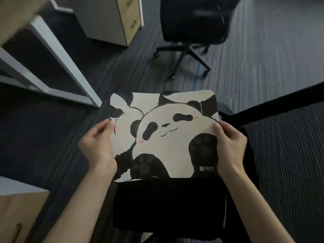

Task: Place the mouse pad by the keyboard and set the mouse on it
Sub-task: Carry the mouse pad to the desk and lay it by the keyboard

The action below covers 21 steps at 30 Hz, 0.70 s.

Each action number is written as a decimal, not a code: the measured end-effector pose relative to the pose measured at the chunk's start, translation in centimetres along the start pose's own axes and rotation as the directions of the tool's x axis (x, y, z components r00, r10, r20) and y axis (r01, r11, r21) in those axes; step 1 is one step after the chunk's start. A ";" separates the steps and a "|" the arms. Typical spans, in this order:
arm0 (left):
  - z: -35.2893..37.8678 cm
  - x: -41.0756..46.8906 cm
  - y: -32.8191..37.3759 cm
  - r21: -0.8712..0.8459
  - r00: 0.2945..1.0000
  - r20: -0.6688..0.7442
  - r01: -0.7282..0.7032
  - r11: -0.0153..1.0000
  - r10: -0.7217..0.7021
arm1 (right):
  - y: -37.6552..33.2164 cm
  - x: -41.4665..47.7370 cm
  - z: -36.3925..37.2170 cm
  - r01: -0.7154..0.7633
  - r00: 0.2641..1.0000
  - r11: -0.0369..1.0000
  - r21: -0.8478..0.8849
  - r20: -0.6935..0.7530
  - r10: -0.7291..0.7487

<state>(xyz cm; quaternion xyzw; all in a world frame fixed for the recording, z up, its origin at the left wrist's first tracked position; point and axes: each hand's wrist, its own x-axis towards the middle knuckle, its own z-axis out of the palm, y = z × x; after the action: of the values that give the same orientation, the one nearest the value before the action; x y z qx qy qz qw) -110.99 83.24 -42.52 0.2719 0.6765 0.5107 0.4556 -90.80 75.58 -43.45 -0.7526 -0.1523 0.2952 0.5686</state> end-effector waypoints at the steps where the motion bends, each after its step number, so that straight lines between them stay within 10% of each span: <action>1: -0.8 -0.4 2.0 -0.030 1.000 -0.005 -0.014 0.999 0.014 | -2.0 -0.7 0.1 0.028 0.999 1.000 0.008 0.020 -0.028; 21: -24.0 -4.9 30.3 -0.369 0.941 -0.283 -0.287 0.884 0.187 | -30.1 -20.4 10.6 0.236 0.806 0.954 0.186 0.510 -0.299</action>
<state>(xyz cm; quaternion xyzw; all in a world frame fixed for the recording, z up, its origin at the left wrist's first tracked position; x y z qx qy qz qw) -133.23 78.49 -10.91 0.1894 0.5673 0.7206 0.3507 -109.98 81.43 -11.30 -0.5783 -0.3917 0.4172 0.5815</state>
